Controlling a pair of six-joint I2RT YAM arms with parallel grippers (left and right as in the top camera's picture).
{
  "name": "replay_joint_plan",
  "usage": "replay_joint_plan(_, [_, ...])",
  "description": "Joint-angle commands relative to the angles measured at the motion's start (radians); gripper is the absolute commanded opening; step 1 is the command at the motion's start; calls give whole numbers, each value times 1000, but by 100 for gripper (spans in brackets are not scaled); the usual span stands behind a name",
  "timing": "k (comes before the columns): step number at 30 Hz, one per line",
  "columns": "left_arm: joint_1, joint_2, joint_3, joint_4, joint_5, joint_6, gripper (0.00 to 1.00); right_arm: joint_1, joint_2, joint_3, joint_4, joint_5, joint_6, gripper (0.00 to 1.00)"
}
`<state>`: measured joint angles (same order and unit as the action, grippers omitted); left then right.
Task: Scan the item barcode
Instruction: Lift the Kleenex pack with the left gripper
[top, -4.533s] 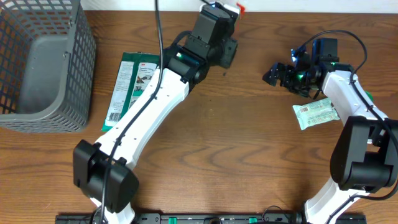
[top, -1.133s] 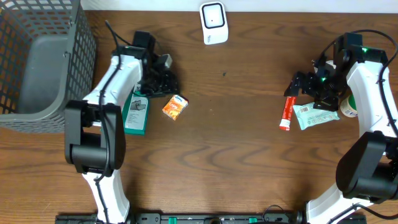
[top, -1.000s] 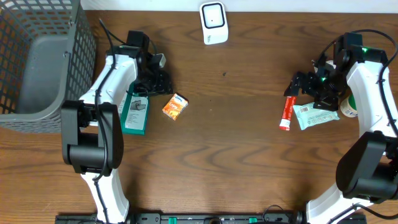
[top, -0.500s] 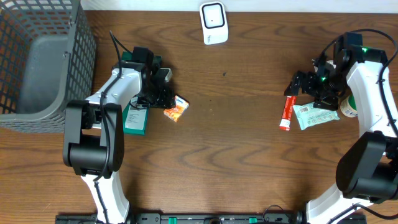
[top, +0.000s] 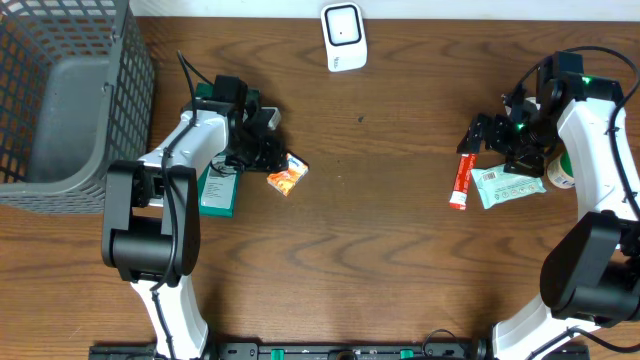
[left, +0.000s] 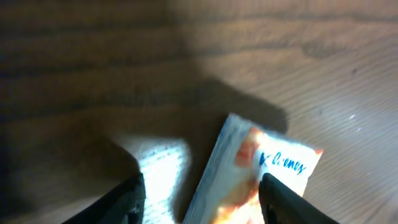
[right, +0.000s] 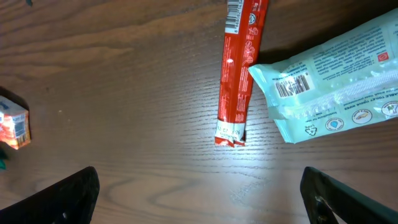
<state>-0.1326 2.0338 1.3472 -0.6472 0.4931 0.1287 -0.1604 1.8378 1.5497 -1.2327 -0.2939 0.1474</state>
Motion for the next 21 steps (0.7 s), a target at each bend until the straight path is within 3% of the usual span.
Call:
replay_joint_plan(1, [4,-42,35,0,19,6,62,5,-8,-1,1,-2,-18,99])
replay_joint_plan(13, [2,-16,-96,13,20,21,61,5,-8,-2,1,-2,-18,99])
replay_joint_plan(15, [2,-11,-109,14,22,21,51,5,-8,-2,2,-2,-18,99])
replay_joint_plan(16, [2,-11,-116,17,29,21,40,5,-8,-2,2,-2,-18,99])
replay_joint_plan(20, [5,-12,-111,27,114,20,12,5,-8,-2,3,-2,-18,99])
replay_joint_plan(21, [8,-15,-104,28,140,18,9,5,-8,-2,3,-2,-18,99])
